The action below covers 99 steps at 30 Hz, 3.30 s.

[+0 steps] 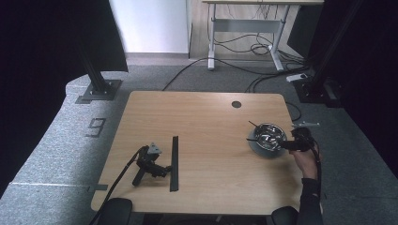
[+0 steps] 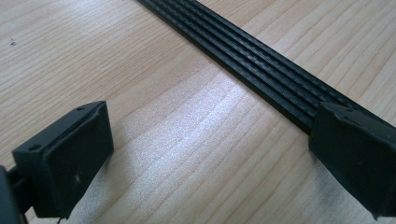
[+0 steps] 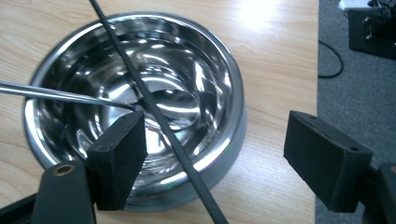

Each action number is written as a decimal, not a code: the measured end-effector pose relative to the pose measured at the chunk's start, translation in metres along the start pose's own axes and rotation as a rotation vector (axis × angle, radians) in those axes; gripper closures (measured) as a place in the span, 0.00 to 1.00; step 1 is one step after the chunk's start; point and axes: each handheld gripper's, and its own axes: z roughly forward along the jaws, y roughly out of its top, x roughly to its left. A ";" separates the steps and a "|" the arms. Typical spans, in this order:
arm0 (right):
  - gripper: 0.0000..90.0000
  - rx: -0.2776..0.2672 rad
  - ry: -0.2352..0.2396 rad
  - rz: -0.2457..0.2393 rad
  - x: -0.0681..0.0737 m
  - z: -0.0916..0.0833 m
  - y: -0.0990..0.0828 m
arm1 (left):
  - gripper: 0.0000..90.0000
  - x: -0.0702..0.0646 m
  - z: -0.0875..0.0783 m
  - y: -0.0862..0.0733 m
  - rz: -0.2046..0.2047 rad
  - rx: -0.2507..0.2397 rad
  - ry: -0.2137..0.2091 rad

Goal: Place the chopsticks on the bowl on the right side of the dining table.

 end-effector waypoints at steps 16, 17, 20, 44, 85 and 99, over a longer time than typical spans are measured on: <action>0.25 -0.012 -0.098 0.073 -0.021 -0.001 -0.009 | 0.00 0.000 0.000 0.000 0.000 0.000 0.001; 0.25 -0.011 -0.105 0.073 -0.021 -0.001 -0.009 | 0.00 0.000 0.000 0.000 0.000 0.000 -0.001; 0.23 -0.013 -0.129 0.075 -0.021 0.003 -0.010 | 0.00 0.000 0.000 0.000 0.000 0.000 0.000; 0.14 -0.068 -0.152 0.170 -0.026 0.003 -0.009 | 0.00 0.000 0.000 0.000 0.000 0.000 0.000; 0.08 -0.054 -0.141 0.055 0.029 0.046 0.051 | 0.00 0.000 0.000 0.000 0.001 0.001 0.000; 0.09 -0.030 -0.123 0.050 0.026 0.056 0.049 | 0.00 0.000 0.000 0.000 0.001 0.001 0.000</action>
